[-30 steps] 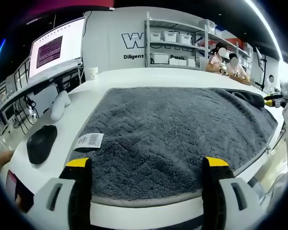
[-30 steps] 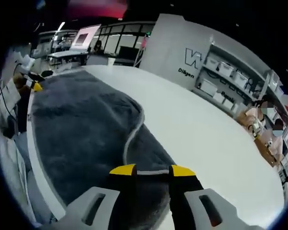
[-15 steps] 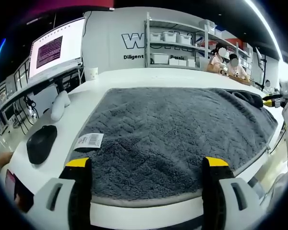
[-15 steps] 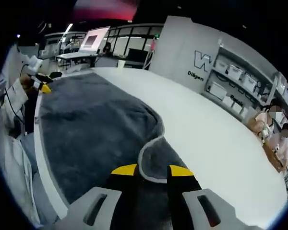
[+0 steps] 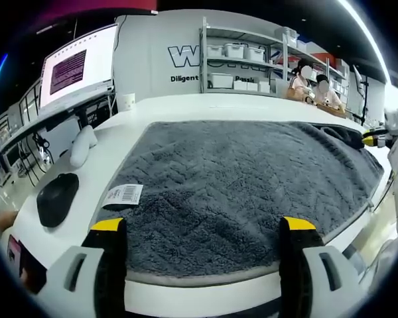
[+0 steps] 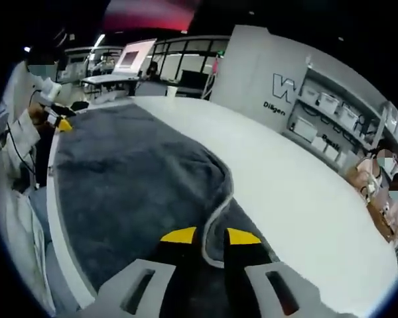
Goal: Open the folded towel by lifting each exposed corner and separating the folded layers until the towel lies flat within the target outline without major curled edges
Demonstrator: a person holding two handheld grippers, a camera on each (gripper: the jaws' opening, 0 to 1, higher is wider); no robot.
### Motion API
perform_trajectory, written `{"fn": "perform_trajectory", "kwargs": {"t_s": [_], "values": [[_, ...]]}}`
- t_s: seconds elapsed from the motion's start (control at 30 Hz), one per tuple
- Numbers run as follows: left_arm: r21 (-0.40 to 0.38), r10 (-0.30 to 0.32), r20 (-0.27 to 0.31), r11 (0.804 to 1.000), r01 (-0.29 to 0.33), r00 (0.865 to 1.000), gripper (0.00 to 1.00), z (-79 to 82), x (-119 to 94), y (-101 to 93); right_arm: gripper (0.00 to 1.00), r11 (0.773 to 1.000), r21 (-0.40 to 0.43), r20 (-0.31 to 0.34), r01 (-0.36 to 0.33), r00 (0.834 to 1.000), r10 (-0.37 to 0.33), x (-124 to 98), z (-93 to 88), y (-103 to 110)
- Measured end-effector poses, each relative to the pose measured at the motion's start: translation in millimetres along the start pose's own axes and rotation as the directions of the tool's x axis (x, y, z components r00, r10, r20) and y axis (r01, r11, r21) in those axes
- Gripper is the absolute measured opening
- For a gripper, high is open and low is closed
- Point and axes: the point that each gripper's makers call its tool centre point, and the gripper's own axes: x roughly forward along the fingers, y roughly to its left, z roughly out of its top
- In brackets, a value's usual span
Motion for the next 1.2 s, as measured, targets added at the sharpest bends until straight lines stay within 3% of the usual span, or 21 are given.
{"fn": "perform_trajectory", "kwargs": {"t_s": [0.07,0.5,0.8,1.2], "values": [[0.000,0.000,-0.001,1.000,0.000,1.000,0.94,0.0,0,0.2,0.00,1.000,-0.006,0.005,0.005,1.000,-0.005,0,1.0,-1],[0.001,-0.002,0.001,1.000,0.002,1.000,0.94,0.2,0,0.3,0.00,0.996,-0.039,0.008,0.086,0.996,-0.085,-4,7.8,-20],[0.000,-0.003,0.008,1.000,0.003,1.000,0.94,0.1,0,-0.1,0.00,0.975,-0.094,-0.004,0.202,0.979,-0.203,-7,17.1,-48],[0.000,-0.005,0.010,1.000,0.005,1.000,0.94,0.1,1,0.1,0.00,0.921,-0.195,-0.027,0.337,0.937,-0.349,-3,29.9,-89]]}}
